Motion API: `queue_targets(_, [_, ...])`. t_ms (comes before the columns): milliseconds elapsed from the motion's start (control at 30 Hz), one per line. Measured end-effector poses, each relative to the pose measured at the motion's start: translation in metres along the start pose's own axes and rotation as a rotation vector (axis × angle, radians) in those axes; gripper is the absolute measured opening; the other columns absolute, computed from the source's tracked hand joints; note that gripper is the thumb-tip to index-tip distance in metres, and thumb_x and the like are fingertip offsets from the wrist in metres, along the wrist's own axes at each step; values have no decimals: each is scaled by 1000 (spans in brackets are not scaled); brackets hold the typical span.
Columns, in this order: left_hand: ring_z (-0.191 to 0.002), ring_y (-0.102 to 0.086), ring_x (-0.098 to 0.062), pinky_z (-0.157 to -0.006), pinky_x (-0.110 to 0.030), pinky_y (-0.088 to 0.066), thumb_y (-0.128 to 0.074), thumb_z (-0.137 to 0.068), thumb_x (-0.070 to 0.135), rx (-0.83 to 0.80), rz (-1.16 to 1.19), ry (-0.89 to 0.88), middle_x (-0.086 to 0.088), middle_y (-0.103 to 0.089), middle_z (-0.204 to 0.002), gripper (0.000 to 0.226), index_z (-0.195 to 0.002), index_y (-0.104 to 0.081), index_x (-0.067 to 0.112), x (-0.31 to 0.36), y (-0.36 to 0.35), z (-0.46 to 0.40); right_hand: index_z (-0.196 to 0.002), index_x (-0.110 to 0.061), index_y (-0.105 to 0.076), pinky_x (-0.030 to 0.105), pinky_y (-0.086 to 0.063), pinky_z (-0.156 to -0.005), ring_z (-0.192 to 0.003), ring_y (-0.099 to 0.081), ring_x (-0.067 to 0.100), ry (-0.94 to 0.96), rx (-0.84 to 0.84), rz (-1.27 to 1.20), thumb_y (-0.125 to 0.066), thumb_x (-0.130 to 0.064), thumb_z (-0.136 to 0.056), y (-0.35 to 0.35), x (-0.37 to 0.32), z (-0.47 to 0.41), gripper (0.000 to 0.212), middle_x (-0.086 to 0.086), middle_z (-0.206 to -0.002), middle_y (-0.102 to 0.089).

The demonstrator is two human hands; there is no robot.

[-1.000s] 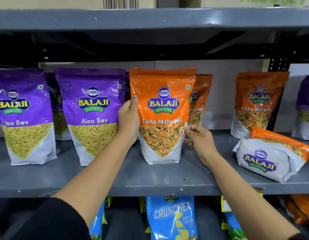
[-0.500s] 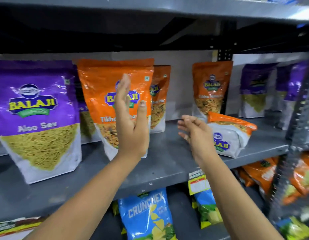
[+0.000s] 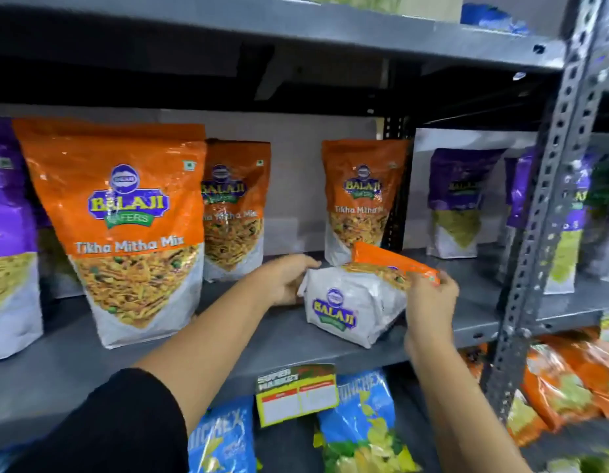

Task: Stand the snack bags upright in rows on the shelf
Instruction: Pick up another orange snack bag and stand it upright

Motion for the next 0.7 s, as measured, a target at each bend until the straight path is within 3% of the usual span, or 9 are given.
queue_targets(67, [-46, -55, -21, -37, -18, -44, -46, -93, 4, 16, -60, 26, -12, -53, -58, 29, -65, -51, 6, -1, -3, -7, -85, -21, -55, 37, -50, -73, -70, -56, 18, -72, 38, -100, -57, -6, -74, 3, 8, 1, 19, 6, -84, -62])
queue_targets(133, [-52, -45, -19, -41, -21, -39, -49, -89, 1, 26, -88, 39, -10, -42, -64, 24, -66, -46, 8, 1, -6, -9, -102, -13, -59, 38, -53, -78, -77, -63, 23, -178, 40, -203, -57, -4, -78, 0, 17, 1, 26, 9, -93, -68])
queue_targets(233, [-60, -54, -22, -54, -30, -47, -55, -90, 5, 98, -127, 51, -11, -53, -68, 17, -73, -52, 6, 2, -9, -7, -115, -4, -65, 39, -55, -78, -82, -67, 27, -310, 12, -277, -57, -9, -81, -3, 29, -1, 35, 14, -104, -72])
queue_targets(367, [-37, -61, -19, -39, -21, -48, -60, -89, 10, 172, -216, 33, -8, -64, -48, 16, -74, -61, 5, 2, -13, 5, -106, -4, -65, 38, -51, -76, -79, -63, 28, -410, -87, -308, -56, -16, -91, -1, 28, 2, 21, 10, -90, -66])
queue_targets(467, [-48, -59, -15, -35, -15, -40, -69, -82, 15, 362, -246, -81, -5, -64, -61, 10, -82, -66, 6, 9, -2, 17, -88, -8, -65, 40, -52, -80, -73, -62, 26, -427, -142, -321, -59, -19, -92, -6, 29, 0, 13, 8, -81, -66])
queue_targets(533, [-56, -60, -14, -36, -13, -43, -72, -79, 15, 437, -149, -225, -5, -66, -68, 10, -83, -68, 6, 12, 6, 26, -87, -9, -66, 52, -51, -90, -80, -63, 28, -421, -225, -320, -61, -20, -88, -14, 29, -1, 12, 13, -87, -67])
queue_targets(567, [-60, -65, -17, -44, -16, -50, -74, -78, 14, 443, -66, -277, -10, -70, -71, 10, -81, -70, 5, 12, 9, 31, -86, -10, -68, 57, -49, -91, -85, -64, 30, -406, -262, -326, -62, -20, -87, -19, 27, -2, 12, 15, -91, -68])
queue_targets(633, [-80, -74, -32, -75, -40, -62, -77, -73, 19, 451, 92, -371, -24, -75, -87, 18, -81, -74, 2, 13, 14, 44, -88, -9, -72, 58, -51, -89, -92, -68, 34, -376, -314, -315, -63, -21, -86, -29, 20, -6, 15, 15, -100, -73])
queue_targets(700, [-93, -73, -35, -89, -53, -56, -77, -71, 26, 478, 152, -479, -17, -77, -94, 23, -85, -78, 8, 18, 19, 58, -96, -10, -76, 59, -52, -88, -97, -71, 35, -362, -358, -308, -67, -26, -83, -39, 8, -9, 23, 15, -104, -76])
Point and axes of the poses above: each hand's wrist, its own z-axis away from the middle knuckle, its own y-axis out of the back of the hand, x = y × z, the point moved 6 cm from there along -z, towards the middle knuckle
